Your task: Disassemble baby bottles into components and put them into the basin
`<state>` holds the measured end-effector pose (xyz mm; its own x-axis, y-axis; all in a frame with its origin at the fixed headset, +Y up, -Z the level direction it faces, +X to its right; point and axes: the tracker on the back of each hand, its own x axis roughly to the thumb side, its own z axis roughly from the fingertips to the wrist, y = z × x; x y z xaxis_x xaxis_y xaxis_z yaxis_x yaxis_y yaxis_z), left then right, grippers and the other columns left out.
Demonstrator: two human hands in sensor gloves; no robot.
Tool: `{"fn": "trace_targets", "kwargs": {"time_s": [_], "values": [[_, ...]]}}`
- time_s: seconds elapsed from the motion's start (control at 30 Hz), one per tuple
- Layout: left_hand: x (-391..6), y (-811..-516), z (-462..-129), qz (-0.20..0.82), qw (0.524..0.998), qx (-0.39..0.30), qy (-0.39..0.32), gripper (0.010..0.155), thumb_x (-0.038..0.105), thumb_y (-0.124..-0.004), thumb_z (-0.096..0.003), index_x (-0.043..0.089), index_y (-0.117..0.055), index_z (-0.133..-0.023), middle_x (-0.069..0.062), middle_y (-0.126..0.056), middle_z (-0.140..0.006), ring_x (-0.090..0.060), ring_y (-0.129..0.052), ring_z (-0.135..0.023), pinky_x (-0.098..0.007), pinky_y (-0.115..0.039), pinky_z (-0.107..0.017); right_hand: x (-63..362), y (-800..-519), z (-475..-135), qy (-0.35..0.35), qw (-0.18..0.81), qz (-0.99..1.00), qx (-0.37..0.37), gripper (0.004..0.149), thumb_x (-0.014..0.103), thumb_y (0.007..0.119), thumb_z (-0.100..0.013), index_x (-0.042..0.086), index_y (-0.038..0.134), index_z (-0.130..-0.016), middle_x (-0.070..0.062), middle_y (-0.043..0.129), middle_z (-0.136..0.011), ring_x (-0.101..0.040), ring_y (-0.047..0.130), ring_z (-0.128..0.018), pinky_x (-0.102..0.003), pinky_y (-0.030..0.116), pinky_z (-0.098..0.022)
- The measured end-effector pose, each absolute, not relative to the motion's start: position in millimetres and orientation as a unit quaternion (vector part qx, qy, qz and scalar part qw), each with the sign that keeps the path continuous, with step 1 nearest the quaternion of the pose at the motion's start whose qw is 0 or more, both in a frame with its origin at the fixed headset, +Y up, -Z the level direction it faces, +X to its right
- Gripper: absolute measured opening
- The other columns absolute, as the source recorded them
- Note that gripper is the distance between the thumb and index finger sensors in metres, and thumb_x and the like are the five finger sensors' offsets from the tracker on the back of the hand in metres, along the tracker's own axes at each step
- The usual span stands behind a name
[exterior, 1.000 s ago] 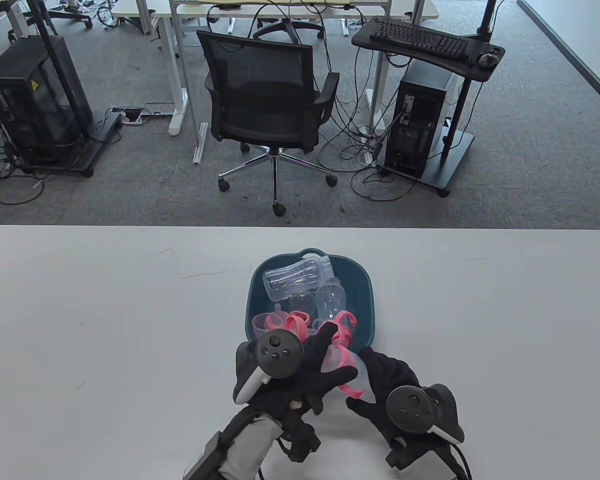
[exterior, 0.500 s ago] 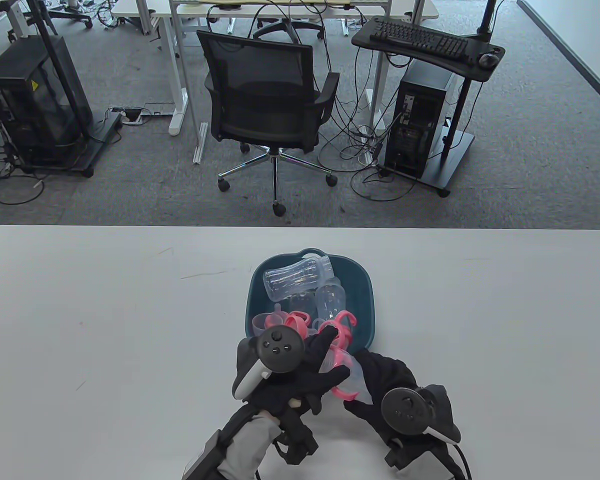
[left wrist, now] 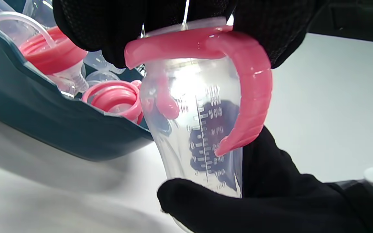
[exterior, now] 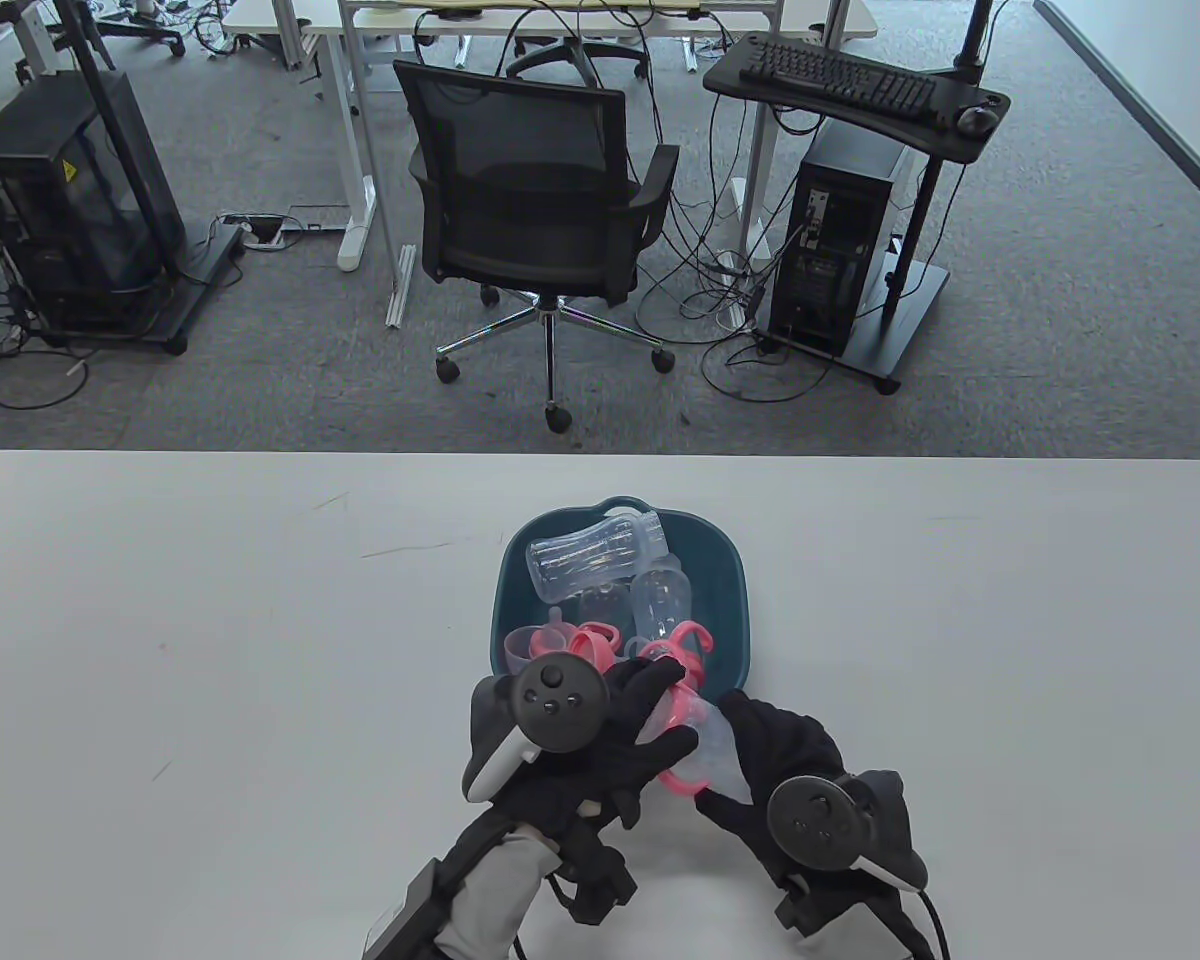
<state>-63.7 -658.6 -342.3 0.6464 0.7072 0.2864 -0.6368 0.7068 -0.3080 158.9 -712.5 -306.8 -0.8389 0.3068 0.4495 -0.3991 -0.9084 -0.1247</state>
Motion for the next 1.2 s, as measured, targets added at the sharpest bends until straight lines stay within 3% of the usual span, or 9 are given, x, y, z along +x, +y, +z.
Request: {"fn": "trace_targets", "kwargs": {"time_s": [0.47,0.7,0.93,1.2], "values": [[-81,-659,-354,0.460,0.857,-0.091,-0.213,0.073,0.044,-0.091,-0.0462,0.027,-0.054,-0.107,-0.010,-0.043,-0.110,-0.043,-0.061,-0.101,-0.051,-0.075,-0.061,160,-711,-306,-0.111,0.195,0.951,0.212,0.092,0.046,0.088,-0.048,0.011,0.032,-0.111,-0.019,0.053,-0.105,-0.048,0.061,-0.091,-0.070,0.047,-0.066],[-99,-649,-356,0.517,0.829,-0.052,-0.209,0.069,0.039,-0.090,-0.0477,0.028,-0.055,-0.107,-0.009,-0.038,-0.111,-0.043,-0.052,-0.105,-0.052,-0.068,-0.067,167,-711,-308,-0.110,0.194,0.955,0.197,0.092,0.046,0.088,-0.048,0.010,0.032,-0.111,-0.019,0.054,-0.105,-0.048,0.061,-0.091,-0.070,0.047,-0.066],[-115,-649,-361,0.483,0.858,-0.010,-0.175,0.067,0.036,-0.089,-0.0485,0.030,-0.056,-0.107,-0.006,-0.036,-0.113,-0.041,-0.047,-0.108,-0.053,-0.062,-0.071,177,-710,-310,-0.116,0.204,0.955,0.181,0.092,0.046,0.088,-0.048,0.010,0.032,-0.111,-0.019,0.054,-0.105,-0.048,0.061,-0.091,-0.070,0.047,-0.066],[-115,-669,-370,0.360,0.921,0.038,-0.141,0.065,0.034,-0.088,-0.0490,0.033,-0.056,-0.106,-0.003,-0.033,-0.114,-0.039,-0.042,-0.110,-0.052,-0.058,-0.075,178,-710,-310,-0.112,0.205,0.956,0.179,0.092,0.046,0.088,-0.048,0.010,0.032,-0.111,-0.019,0.054,-0.105,-0.048,0.061,-0.091,-0.070,0.047,-0.066]]}}
